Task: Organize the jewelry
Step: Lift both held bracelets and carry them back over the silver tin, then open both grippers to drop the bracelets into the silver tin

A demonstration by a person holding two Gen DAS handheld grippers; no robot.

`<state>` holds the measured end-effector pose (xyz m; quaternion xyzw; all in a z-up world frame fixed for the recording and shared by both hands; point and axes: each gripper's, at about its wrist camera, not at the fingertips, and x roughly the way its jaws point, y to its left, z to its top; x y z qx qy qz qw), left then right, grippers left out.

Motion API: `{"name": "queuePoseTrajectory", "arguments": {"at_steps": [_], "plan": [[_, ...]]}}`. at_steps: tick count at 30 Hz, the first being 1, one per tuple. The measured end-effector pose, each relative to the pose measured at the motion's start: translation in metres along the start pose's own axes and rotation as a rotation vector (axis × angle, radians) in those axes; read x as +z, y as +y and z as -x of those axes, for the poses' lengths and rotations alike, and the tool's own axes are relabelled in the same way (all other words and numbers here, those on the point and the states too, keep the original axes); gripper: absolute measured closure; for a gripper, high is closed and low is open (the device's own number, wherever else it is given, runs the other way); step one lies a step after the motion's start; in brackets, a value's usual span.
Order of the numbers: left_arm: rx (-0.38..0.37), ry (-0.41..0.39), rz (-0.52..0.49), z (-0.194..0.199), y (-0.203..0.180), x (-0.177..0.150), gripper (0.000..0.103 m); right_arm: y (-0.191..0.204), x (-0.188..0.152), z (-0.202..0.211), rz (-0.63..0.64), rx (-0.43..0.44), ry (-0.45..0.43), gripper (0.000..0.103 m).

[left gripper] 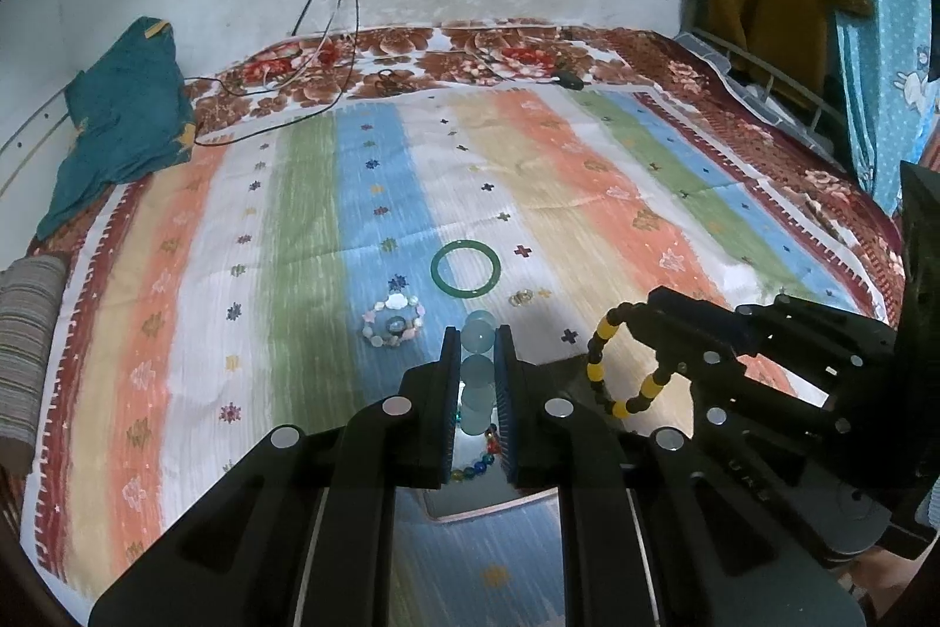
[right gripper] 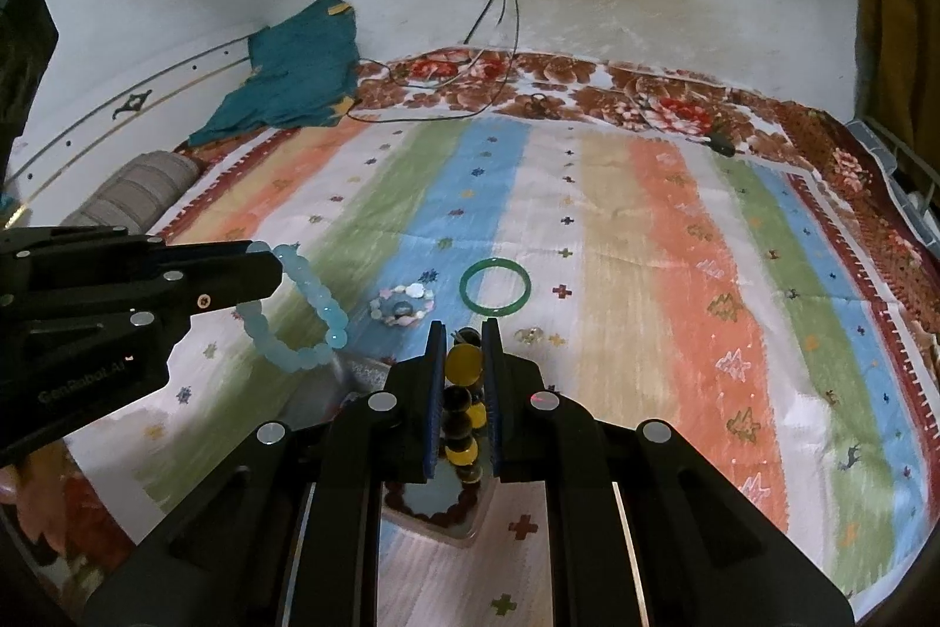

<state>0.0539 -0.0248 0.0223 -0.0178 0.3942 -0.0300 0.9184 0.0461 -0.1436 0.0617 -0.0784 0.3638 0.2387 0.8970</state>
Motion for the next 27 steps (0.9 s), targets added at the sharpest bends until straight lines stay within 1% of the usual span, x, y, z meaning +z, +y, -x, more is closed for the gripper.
{"name": "queuePoseTrajectory", "arguments": {"at_steps": [3, 7, 11, 12, 13, 14, 15, 16, 17, 19, 20, 24, 27], "plan": [[-0.004, 0.006, -0.009, 0.003, -0.004, -0.005, 0.092, 0.003, -0.003, 0.0, 0.006, 0.014, 0.01, 0.09], [-0.004, 0.021, -0.016, 0.003, -0.005, -0.009, 0.092, 0.007, -0.005, 0.004, 0.017, 0.028, -0.001, 0.09], [-0.023, 0.051, 0.007, -0.001, -0.002, -0.009, 0.092, 0.005, -0.009, 0.0, 0.011, 0.036, 0.028, 0.09], [-0.019, 0.058, 0.02, -0.002, -0.001, -0.008, 0.086, 0.005, -0.01, -0.001, 0.007, 0.033, 0.034, 0.089], [-0.014, 0.064, 0.026, -0.003, 0.001, -0.008, 0.076, 0.003, -0.01, -0.002, 0.004, 0.03, 0.04, 0.088], [-0.005, 0.064, 0.032, -0.003, 0.002, -0.008, 0.073, 0.001, -0.01, -0.004, -0.002, 0.022, 0.047, 0.082], [0.002, 0.063, 0.034, -0.003, 0.004, -0.008, 0.072, -0.001, -0.01, -0.004, -0.009, 0.016, 0.049, 0.077], [0.013, 0.061, 0.035, -0.003, 0.005, -0.008, 0.071, -0.004, -0.01, -0.004, -0.023, 0.01, 0.05, 0.068], [0.02, 0.06, 0.037, -0.003, 0.006, -0.008, 0.07, -0.006, -0.009, -0.005, -0.031, 0.007, 0.052, 0.066], [0.029, 0.061, 0.045, -0.004, 0.009, -0.007, 0.066, -0.01, -0.01, -0.007, -0.044, 0.0, 0.059, 0.065], [0.031, 0.059, 0.05, -0.004, 0.01, -0.007, 0.065, -0.012, -0.01, -0.008, -0.046, -0.005, 0.063, 0.063], [0.035, 0.061, 0.066, -0.006, 0.016, -0.006, 0.059, -0.016, -0.01, -0.012, -0.054, -0.015, 0.074, 0.061], [0.034, 0.073, 0.088, -0.01, 0.022, -0.005, 0.055, -0.018, -0.008, -0.015, -0.06, -0.015, 0.082, 0.057]]}}
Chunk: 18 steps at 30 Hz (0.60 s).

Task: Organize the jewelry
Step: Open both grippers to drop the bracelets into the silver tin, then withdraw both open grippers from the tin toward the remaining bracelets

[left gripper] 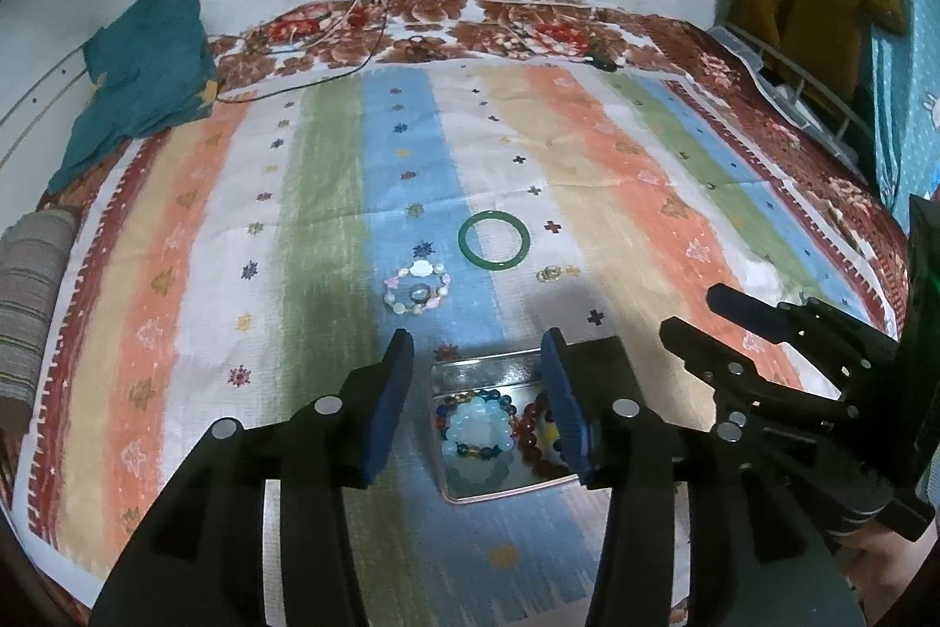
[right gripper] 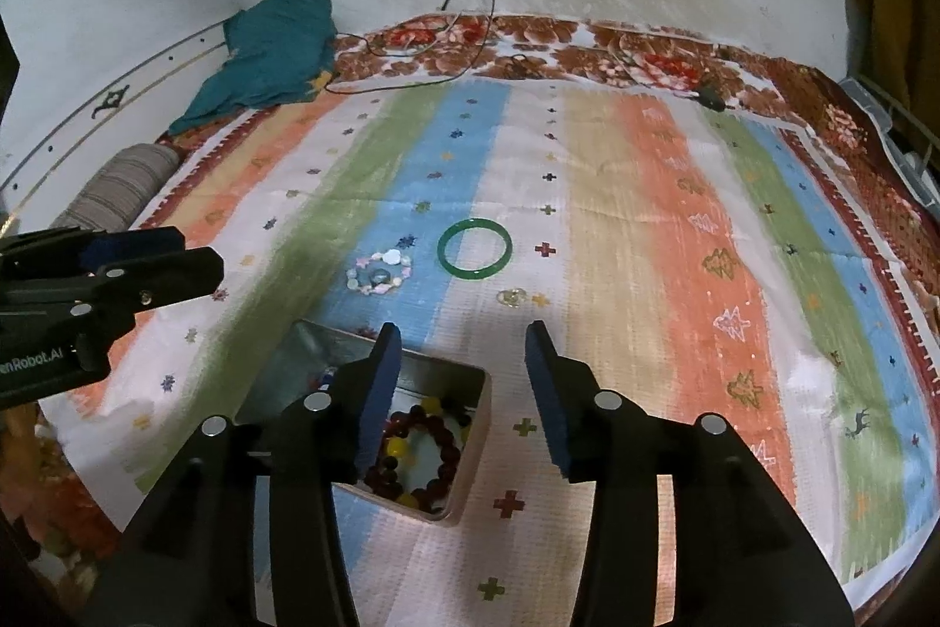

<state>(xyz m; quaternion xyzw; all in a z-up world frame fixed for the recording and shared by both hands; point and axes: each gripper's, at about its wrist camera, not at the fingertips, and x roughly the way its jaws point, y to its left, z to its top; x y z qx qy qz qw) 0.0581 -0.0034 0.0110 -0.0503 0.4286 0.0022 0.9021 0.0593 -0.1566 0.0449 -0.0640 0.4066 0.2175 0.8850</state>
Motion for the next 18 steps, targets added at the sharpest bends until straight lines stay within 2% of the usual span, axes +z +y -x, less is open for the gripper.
{"name": "queuePoseTrajectory", "arguments": {"at_steps": [4, 11, 15, 18], "plan": [[0.007, 0.012, 0.021, -0.006, 0.009, 0.002, 0.052, -0.007, 0.004, -0.007, -0.018, 0.009, 0.024, 0.055], [0.036, 0.03, 0.069, -0.022, 0.025, 0.011, 0.049, -0.018, 0.012, -0.015, -0.045, 0.0, 0.027, 0.045], [0.065, 0.035, 0.066, -0.03, 0.028, 0.016, 0.043, -0.021, 0.018, -0.023, -0.055, -0.004, 0.033, 0.042], [0.095, 0.05, 0.046, -0.041, 0.027, 0.019, 0.043, -0.023, 0.021, -0.028, -0.061, -0.006, 0.032, 0.039]]}}
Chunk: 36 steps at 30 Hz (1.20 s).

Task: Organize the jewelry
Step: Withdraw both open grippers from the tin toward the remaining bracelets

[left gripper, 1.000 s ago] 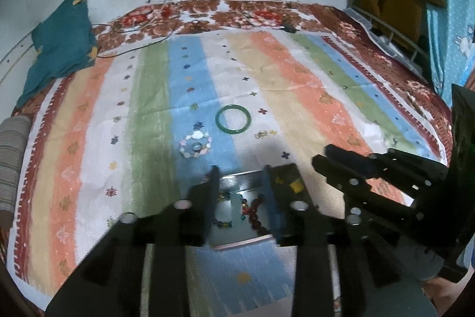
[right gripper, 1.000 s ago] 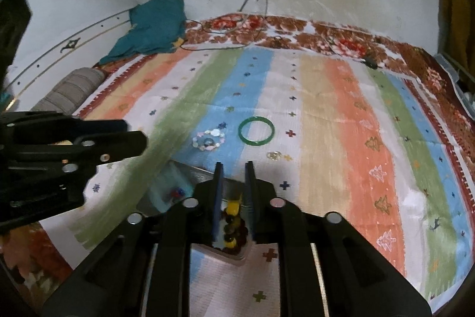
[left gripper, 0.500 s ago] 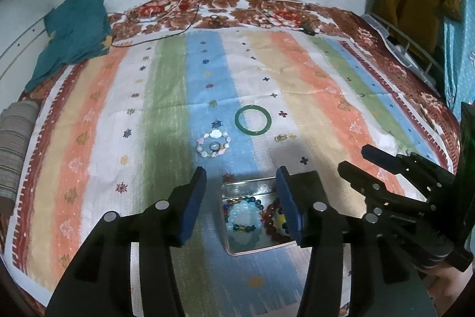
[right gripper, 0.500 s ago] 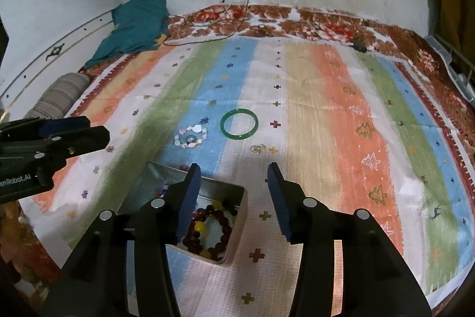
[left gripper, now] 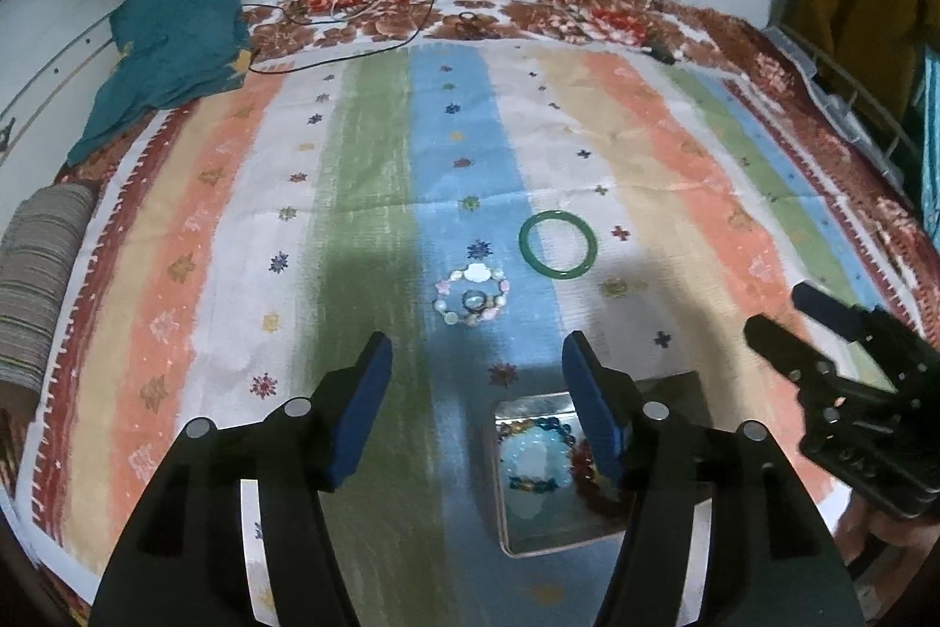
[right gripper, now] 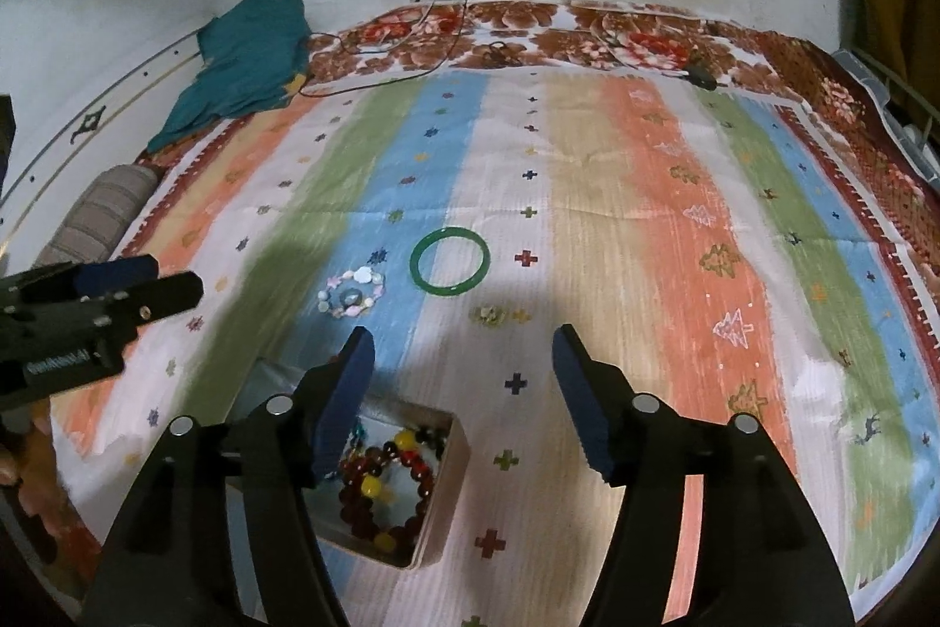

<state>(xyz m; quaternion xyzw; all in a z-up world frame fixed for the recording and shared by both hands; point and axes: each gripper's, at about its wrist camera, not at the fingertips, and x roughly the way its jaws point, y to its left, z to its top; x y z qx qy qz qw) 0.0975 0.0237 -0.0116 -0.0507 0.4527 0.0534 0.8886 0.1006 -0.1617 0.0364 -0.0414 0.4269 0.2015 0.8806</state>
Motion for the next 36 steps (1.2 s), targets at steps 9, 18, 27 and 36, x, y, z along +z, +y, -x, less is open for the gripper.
{"name": "queuePoseTrajectory", "arguments": {"at_steps": [9, 18, 27, 36], "plan": [[0.037, 0.014, -0.008, -0.018, 0.005, 0.008, 0.039, -0.005, 0.009, -0.017, 0.022, -0.034, 0.011, 0.029], [0.047, 0.03, -0.017, -0.031, 0.007, 0.013, 0.036, -0.008, 0.015, -0.034, 0.019, -0.038, 0.019, 0.023], [0.071, 0.066, -0.025, -0.053, 0.012, 0.018, 0.036, -0.008, 0.017, -0.054, 0.024, -0.046, 0.051, 0.022], [0.055, 0.085, -0.039, -0.065, 0.007, 0.022, 0.033, -0.01, 0.025, -0.069, 0.024, -0.041, 0.066, 0.022]]}}
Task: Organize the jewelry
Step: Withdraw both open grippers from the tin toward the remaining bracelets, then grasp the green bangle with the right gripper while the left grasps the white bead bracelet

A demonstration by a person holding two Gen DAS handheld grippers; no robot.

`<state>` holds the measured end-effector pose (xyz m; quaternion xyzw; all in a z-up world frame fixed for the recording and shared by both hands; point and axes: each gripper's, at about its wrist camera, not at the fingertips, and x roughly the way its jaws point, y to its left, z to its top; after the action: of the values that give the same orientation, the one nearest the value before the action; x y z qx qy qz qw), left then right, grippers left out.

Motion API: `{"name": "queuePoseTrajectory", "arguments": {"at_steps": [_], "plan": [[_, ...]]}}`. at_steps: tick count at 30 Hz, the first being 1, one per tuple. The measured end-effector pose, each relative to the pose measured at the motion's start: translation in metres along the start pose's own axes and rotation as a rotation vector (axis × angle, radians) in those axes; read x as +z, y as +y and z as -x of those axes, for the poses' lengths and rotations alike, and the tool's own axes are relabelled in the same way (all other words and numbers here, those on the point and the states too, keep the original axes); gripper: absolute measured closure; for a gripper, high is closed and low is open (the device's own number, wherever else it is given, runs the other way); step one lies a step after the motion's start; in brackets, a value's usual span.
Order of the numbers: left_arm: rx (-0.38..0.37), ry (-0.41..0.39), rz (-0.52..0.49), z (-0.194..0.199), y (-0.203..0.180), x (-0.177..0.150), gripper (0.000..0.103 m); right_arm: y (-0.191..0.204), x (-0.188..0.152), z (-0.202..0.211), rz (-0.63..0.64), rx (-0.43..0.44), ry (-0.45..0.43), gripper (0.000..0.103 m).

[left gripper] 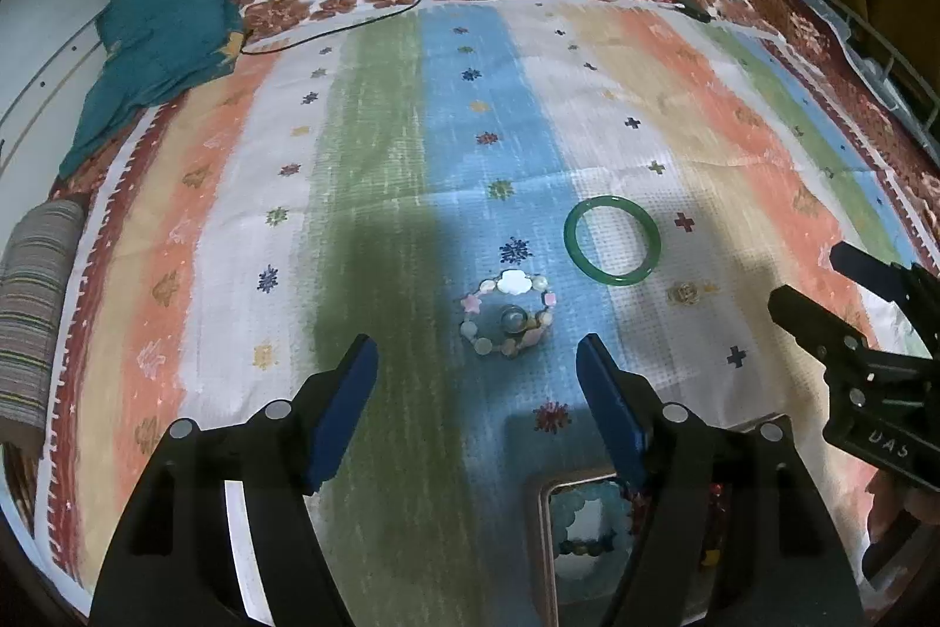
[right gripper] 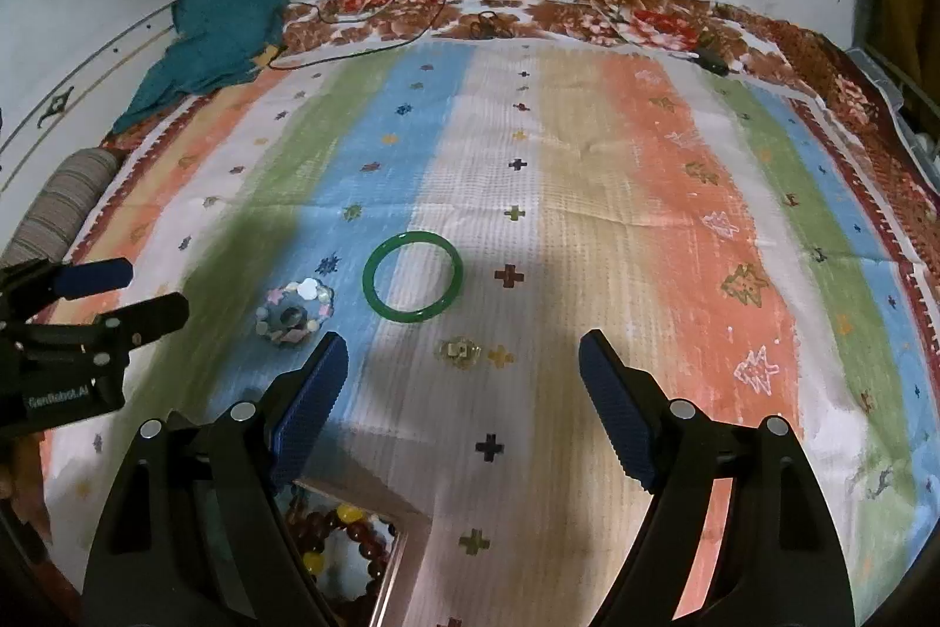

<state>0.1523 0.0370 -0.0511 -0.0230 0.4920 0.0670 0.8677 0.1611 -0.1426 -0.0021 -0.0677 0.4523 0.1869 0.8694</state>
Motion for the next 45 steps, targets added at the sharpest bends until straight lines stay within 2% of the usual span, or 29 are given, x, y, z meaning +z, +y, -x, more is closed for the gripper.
{"name": "queuePoseTrajectory", "arguments": {"at_steps": [9, 14, 20, 33, 45], "plan": [[0.013, 0.048, -0.016, -0.022, 0.002, 0.003, 0.033, -0.003, 0.009, -0.022, -0.002, -0.01, 0.029, 0.022], [-0.039, 0.094, 0.016, -0.033, 0.008, 0.005, 0.033, -0.004, 0.014, -0.034, -0.011, -0.007, 0.05, 0.022], [-0.032, 0.12, 0.028, -0.047, 0.013, 0.006, 0.033, -0.009, 0.019, -0.047, -0.083, 0.067, 0.094, 0.022], [-0.019, 0.161, 0.071, -0.083, 0.032, 0.014, 0.033, -0.007, 0.031, -0.084, -0.05, 0.028, 0.142, 0.022], [-0.002, 0.187, 0.043, -0.109, 0.03, 0.015, 0.033, -0.002, 0.035, -0.117, -0.018, 0.025, 0.185, 0.022]]}}
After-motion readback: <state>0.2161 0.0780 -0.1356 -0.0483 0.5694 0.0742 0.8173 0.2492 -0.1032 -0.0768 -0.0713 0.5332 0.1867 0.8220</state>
